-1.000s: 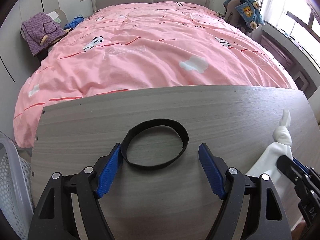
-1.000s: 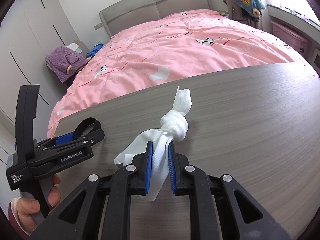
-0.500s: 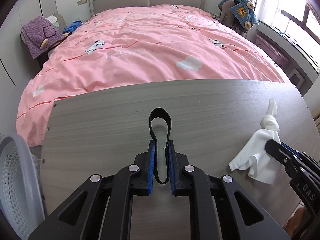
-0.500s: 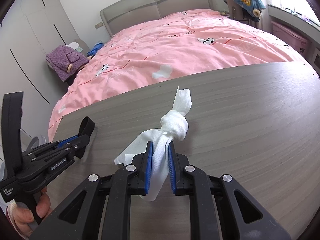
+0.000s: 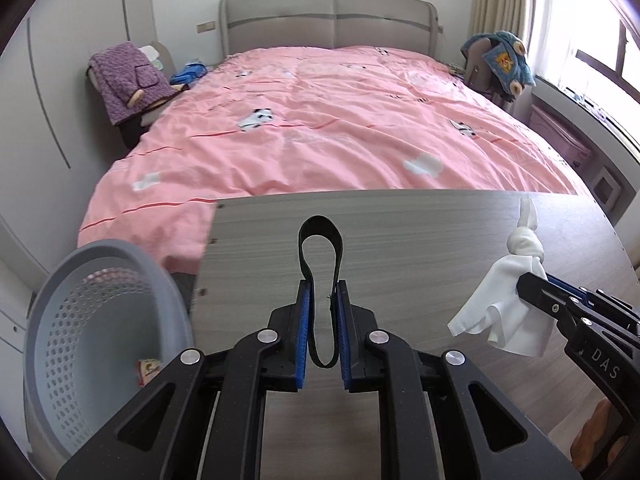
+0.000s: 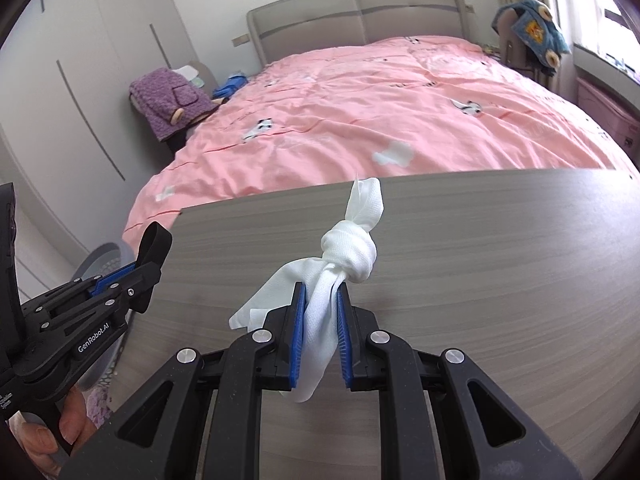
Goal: Collect trash
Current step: 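Carry the black band and white cloth over the grey basket with both grippers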
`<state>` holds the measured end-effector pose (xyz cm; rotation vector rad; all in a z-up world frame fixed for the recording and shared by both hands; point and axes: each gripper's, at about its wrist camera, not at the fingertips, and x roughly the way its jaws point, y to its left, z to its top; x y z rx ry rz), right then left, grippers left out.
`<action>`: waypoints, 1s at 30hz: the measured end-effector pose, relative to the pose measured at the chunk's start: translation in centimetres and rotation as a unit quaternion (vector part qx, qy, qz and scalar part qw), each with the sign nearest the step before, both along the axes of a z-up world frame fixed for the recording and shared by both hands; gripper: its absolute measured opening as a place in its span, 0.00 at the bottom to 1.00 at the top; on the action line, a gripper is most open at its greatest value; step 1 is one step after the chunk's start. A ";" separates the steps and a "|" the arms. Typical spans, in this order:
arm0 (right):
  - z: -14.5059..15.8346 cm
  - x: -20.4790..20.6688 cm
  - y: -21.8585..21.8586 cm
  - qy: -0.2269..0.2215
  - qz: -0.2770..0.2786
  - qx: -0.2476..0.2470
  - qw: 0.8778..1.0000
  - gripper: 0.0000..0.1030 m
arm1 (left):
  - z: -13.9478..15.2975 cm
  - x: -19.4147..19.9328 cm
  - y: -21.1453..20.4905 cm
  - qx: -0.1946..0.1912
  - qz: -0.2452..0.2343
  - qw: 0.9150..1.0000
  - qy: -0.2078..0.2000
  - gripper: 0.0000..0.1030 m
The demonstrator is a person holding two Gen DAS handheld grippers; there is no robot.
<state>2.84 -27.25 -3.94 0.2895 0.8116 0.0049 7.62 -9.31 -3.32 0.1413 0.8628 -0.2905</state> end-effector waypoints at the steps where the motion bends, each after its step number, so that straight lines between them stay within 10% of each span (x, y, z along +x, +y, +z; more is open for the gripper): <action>1: 0.2 0.1 0.9 -0.001 0.008 -0.001 1.000 0.15 | 0.2 -0.1 0.7 -0.001 0.005 1.000 -0.002 0.12; 30: 1.7 4.3 22.9 -0.005 0.212 -0.039 0.976 0.17 | 0.6 -1.5 22.5 -0.013 0.165 0.986 -0.011 0.12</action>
